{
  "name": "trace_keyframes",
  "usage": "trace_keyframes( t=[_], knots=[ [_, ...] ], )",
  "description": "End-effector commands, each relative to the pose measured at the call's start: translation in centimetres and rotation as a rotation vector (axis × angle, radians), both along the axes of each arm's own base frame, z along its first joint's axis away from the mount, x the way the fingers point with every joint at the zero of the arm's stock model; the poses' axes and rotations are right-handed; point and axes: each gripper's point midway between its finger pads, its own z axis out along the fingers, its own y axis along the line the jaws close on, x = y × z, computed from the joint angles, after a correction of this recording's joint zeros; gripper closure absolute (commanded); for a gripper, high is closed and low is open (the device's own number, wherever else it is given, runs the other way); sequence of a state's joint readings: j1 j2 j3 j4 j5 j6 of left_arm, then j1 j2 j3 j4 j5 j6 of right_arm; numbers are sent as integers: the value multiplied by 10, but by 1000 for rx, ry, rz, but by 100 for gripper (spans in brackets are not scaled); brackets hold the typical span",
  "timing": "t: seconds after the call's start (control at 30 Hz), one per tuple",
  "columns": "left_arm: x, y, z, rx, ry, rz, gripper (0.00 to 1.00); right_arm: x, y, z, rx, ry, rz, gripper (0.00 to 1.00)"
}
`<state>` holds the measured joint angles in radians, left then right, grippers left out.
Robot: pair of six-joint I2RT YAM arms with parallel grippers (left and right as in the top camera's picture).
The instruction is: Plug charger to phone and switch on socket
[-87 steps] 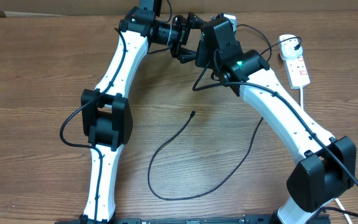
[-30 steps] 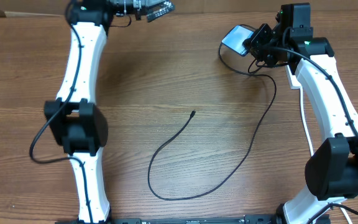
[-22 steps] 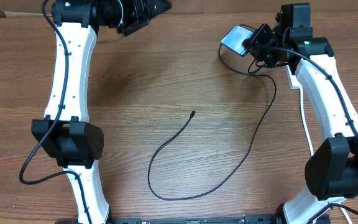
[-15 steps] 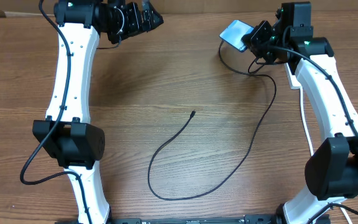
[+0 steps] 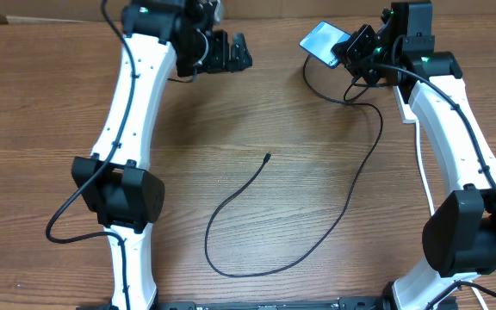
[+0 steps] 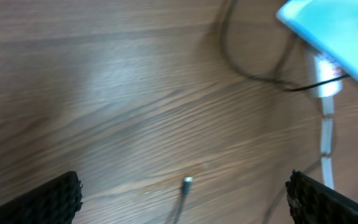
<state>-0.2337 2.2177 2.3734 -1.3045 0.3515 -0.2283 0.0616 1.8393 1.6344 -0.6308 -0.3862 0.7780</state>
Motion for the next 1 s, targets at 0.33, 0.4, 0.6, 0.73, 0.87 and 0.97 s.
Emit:
trace_keyframes(
  t=[0.33,0.4,0.6,0.73,0.87,0.97],
  knots=[
    [-47,71,100,97,-144,149,0,2,7,3,15,-11,21,96],
    [-53,74,102,107,-133,163,0,2,11,4,19,-16,25,96],
    [-40,44,81,-24,-77,122,0,3,34,17,68,-66,98,96],
    [-19,4,70,-246,-78,-8,0,3,38,19,97,-63,92,96],
    [-1,-18,72,-461,-97,-115,0,2,40,21,133,-44,84,96],
    [8,-24,67,-567,-62,-137,0,5,41,24,163,-38,57,96]
  ],
)
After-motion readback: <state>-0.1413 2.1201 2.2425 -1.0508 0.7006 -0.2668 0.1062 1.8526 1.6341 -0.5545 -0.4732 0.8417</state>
